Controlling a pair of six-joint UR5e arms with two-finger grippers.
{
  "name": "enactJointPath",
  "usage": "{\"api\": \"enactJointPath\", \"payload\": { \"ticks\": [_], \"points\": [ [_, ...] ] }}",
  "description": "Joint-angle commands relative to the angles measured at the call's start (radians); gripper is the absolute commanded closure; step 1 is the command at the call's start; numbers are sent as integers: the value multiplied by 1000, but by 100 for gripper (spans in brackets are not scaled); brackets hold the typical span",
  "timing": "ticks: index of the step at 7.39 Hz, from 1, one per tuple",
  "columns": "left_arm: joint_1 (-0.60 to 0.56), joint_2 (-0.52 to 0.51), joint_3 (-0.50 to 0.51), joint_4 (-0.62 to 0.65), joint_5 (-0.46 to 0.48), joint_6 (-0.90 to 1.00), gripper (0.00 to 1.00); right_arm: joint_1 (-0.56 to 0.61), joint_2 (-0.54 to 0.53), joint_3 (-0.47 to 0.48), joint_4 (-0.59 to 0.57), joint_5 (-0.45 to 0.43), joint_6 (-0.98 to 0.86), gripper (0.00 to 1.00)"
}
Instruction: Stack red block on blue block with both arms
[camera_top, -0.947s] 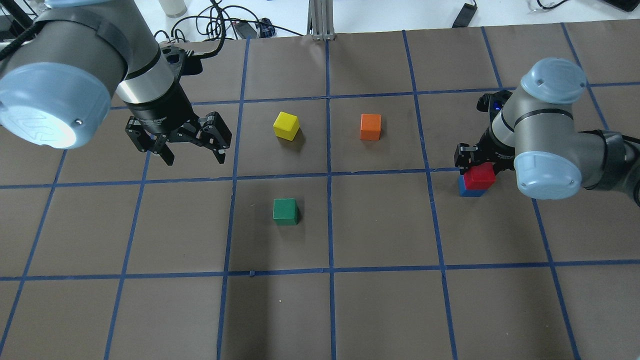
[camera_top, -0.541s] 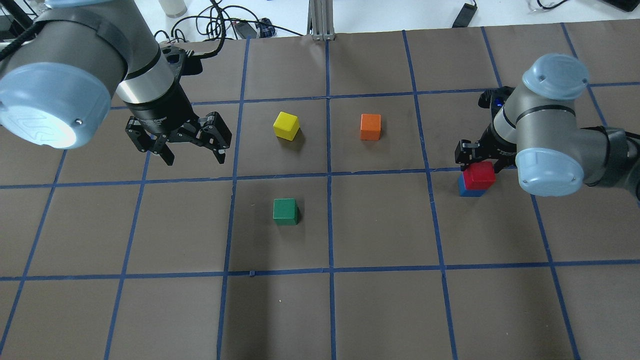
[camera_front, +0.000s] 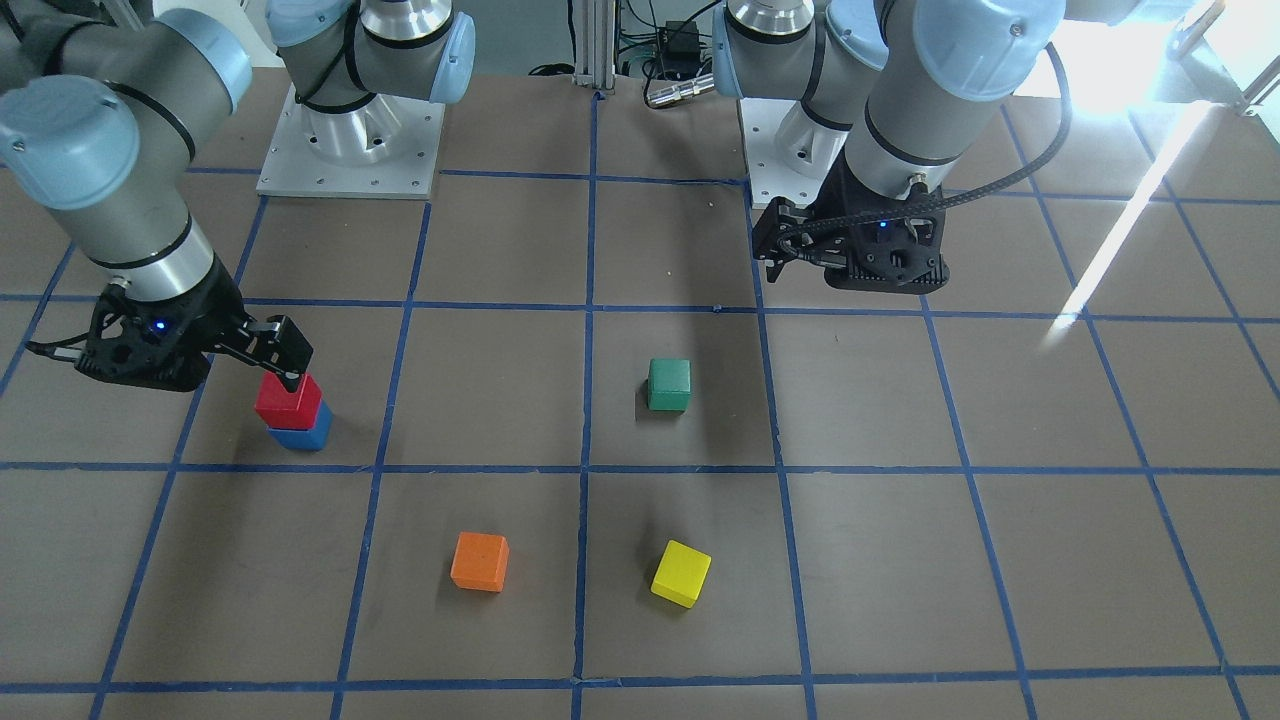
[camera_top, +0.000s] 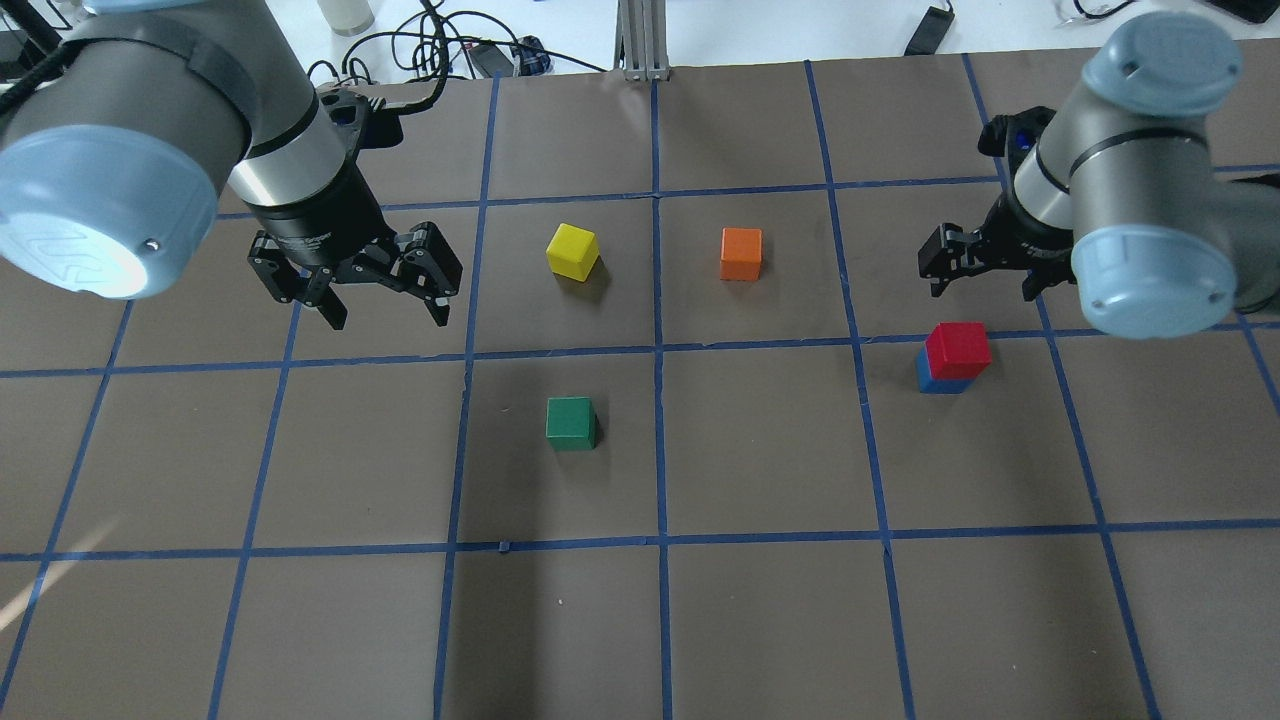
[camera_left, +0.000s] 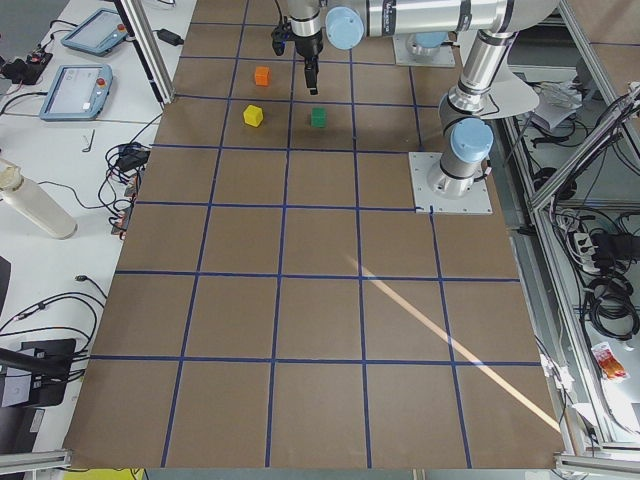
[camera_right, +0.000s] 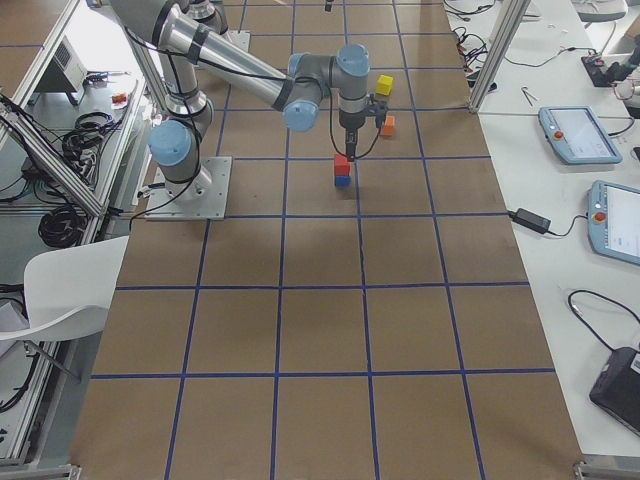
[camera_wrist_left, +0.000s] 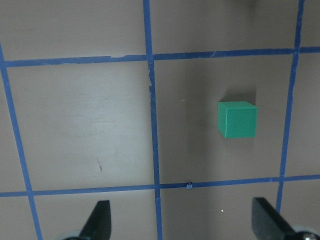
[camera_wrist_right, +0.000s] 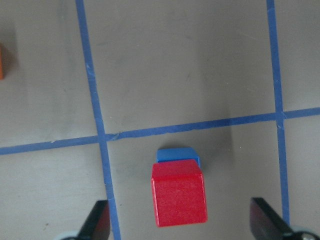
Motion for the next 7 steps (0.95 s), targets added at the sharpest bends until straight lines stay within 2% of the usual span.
{"api": "enactJointPath", "payload": {
  "ticks": [1,2,3,5,7],
  "points": [
    [-1,-9,0,5,0,-7,0,81,-28,-182,279,12,82,0],
    [-5,-9,1,5,-2,-14,0,164,-77,-190,291,-49,118,0],
    [-6,-1,4,8,-2,-17,0,195,-92,-187,285,-40,162,0],
    [-5,28,18,16,2,-10,0,165,-68,-202,281,-22,207,0],
    [-3,2,36,84,5,-10,0,97,-56,-238,285,46,199,0]
  ]
}}
